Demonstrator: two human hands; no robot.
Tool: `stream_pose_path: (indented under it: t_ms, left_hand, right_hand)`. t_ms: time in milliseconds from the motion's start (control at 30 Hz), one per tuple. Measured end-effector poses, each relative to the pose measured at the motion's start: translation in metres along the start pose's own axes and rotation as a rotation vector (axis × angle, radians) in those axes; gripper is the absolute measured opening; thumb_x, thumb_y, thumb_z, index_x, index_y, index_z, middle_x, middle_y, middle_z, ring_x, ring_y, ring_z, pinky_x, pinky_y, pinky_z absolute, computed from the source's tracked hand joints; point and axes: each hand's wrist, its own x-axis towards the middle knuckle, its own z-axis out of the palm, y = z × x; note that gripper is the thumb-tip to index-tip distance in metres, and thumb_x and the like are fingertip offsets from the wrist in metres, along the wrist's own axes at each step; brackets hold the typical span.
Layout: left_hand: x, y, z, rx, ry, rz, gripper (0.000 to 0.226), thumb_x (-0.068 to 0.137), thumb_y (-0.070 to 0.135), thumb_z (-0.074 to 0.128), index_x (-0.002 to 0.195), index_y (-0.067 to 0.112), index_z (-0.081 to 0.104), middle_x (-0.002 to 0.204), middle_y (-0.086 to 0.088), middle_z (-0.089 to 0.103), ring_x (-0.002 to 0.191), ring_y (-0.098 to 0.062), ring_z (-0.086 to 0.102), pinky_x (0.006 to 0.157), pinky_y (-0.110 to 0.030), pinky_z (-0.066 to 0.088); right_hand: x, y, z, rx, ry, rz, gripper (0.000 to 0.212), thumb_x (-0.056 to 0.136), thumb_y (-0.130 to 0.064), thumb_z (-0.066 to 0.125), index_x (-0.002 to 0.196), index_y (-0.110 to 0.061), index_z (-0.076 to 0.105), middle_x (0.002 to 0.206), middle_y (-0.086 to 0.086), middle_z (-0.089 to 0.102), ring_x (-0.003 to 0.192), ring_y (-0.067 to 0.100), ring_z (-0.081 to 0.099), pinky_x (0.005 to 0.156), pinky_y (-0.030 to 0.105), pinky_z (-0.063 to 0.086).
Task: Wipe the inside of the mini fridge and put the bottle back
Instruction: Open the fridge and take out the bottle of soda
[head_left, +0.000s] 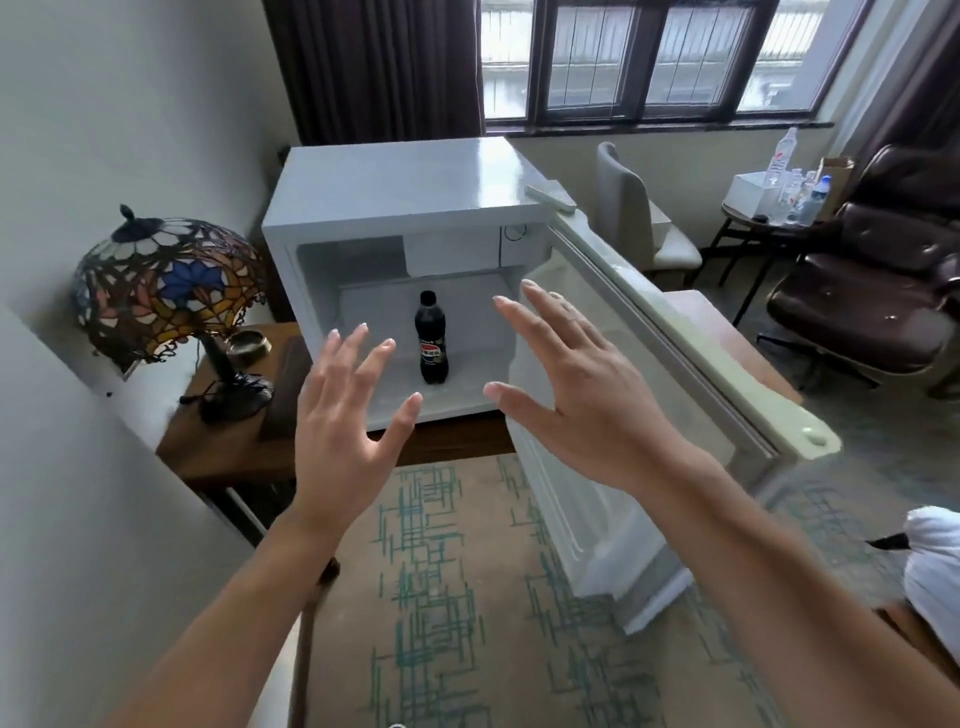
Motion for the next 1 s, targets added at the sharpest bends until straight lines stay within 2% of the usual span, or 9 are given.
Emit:
stream_pose_path:
  t_ms: [100,200,333,467,567,733,900,1000]
  left_hand:
    - [0.014,-0.043,-0.007,-0.082,-0.094,-0.067,0.077,0.098,0.059,0.048,0.163,0.031,0.019,0.173,0.003,0.014,0.162,-0.016,0.002,0.129,-0.042,0.011]
    - [0.028,-0.075,-0.004,-0.206,-0.177,-0.138,0.081,0.098,0.061,0.046,0.164,0.036,0.005,0.174,0.012,0.004,0.16,-0.008,-0.002,0.128,-0.041,0.01]
    - [0.046,-0.104,0.013,-0.314,-0.256,-0.207,0.081,0.098,0.057,0.05,0.164,0.035,0.007,0.17,0.021,0.004,0.159,-0.002,0.004,0.125,-0.031,0.012]
    - [0.063,-0.13,0.038,-0.328,-0.319,-0.207,0.079,0.1,0.057,0.05,0.164,0.036,0.008,0.172,0.016,0.007,0.157,0.001,0.005,0.124,-0.028,0.011]
    - [0.077,-0.145,0.062,-0.342,-0.377,-0.267,0.077,0.102,0.056,0.049,0.163,0.039,0.006,0.172,0.017,0.005,0.155,0.001,0.004,0.122,-0.028,0.011]
    - [0.097,-0.164,0.109,-0.393,-0.416,-0.328,0.072,0.102,0.057,0.042,0.162,0.044,0.004,0.172,0.016,0.008,0.156,-0.003,0.009,0.118,-0.027,0.016]
    - [0.114,-0.186,0.163,-0.429,-0.418,-0.39,0.072,0.102,0.066,0.033,0.163,0.04,0.005,0.172,0.017,0.009,0.155,0.001,0.009,0.125,-0.029,0.013]
    - [0.128,-0.198,0.193,-0.436,-0.436,-0.404,0.076,0.1,0.068,0.031,0.164,0.036,0.006,0.172,0.015,0.01,0.154,0.003,0.01,0.121,-0.022,0.012]
  right_hand:
    - [0.028,-0.007,0.039,0.05,-0.023,0.075,0.09,0.094,-0.07,0.047,0.162,-0.042,-0.006,0.172,-0.018,-0.008,0.159,0.005,-0.009,0.125,0.028,0.004]
    - [0.05,-0.006,0.074,0.122,-0.015,0.16,0.093,0.092,-0.071,0.048,0.162,-0.042,-0.007,0.172,-0.02,-0.007,0.159,0.003,-0.008,0.127,0.03,0.007]
    - [0.075,0.003,0.119,0.231,0.001,0.255,0.09,0.093,-0.068,0.052,0.161,-0.045,-0.003,0.172,-0.02,-0.002,0.159,0.003,0.0,0.13,0.041,0.018]
    - [0.103,0.015,0.149,0.307,0.016,0.308,0.087,0.096,-0.062,0.055,0.161,-0.047,-0.001,0.172,-0.022,0.0,0.156,0.0,0.007,0.122,0.039,0.023]
    - [0.129,0.03,0.17,0.345,0.032,0.348,0.084,0.098,-0.058,0.054,0.162,-0.045,0.001,0.172,-0.019,0.005,0.156,0.001,0.01,0.121,0.034,0.02]
    - [0.173,0.064,0.209,0.495,0.04,0.42,0.078,0.1,-0.06,0.049,0.16,-0.047,0.002,0.172,-0.021,0.005,0.157,0.003,0.009,0.125,0.032,0.015]
    - [0.223,0.091,0.243,0.518,0.078,0.426,0.077,0.099,-0.064,0.04,0.163,-0.039,0.006,0.173,-0.013,0.007,0.16,0.008,0.009,0.129,0.04,0.016]
    - [0.248,0.11,0.259,0.532,0.059,0.458,0.074,0.101,-0.062,0.039,0.163,-0.039,0.005,0.173,-0.013,0.007,0.159,0.01,0.011,0.129,0.04,0.016]
